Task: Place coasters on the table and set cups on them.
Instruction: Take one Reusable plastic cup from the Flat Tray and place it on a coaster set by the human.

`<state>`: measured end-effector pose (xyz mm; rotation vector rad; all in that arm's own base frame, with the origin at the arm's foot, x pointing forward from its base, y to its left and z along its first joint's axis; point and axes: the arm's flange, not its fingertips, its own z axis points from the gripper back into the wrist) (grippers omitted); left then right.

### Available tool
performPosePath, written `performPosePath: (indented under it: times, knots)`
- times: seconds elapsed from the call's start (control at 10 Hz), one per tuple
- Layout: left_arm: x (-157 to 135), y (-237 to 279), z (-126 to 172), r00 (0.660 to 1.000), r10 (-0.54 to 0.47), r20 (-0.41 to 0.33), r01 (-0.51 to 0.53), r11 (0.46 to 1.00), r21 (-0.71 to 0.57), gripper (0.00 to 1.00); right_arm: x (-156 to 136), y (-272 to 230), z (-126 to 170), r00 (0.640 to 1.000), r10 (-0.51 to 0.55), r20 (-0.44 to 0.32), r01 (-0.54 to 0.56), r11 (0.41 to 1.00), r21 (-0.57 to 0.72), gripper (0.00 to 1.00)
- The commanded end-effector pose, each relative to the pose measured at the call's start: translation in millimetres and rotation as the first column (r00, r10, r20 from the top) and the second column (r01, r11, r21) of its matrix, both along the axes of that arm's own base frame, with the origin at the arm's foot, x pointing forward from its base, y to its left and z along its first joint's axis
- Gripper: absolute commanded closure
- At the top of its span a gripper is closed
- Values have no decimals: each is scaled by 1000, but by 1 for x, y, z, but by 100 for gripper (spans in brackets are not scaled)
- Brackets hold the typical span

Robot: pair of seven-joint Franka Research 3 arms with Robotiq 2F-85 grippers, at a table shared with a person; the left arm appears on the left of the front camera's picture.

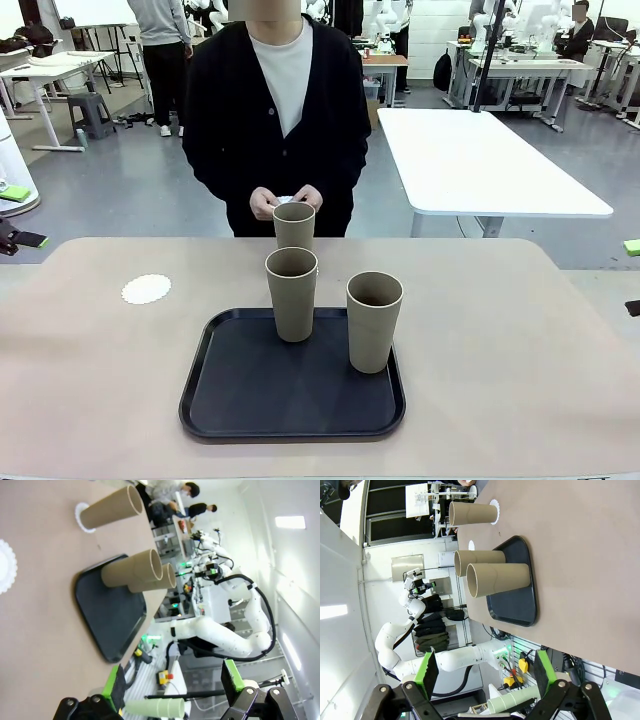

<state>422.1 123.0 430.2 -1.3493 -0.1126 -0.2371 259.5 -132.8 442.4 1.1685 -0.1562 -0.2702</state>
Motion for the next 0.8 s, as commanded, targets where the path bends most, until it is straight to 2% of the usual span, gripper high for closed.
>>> performPosePath:
  times: [0.0,0.7]
  knots:
    - [1,2,3,1000,7,7,-7,1000,-11,0,1,0,1,1000,3,15,-3,1000,16,0]
    - [1,2,3,1000,7,7,-7,1000,-11,0,1,0,1,1000,3,15,-3,1000,16,0]
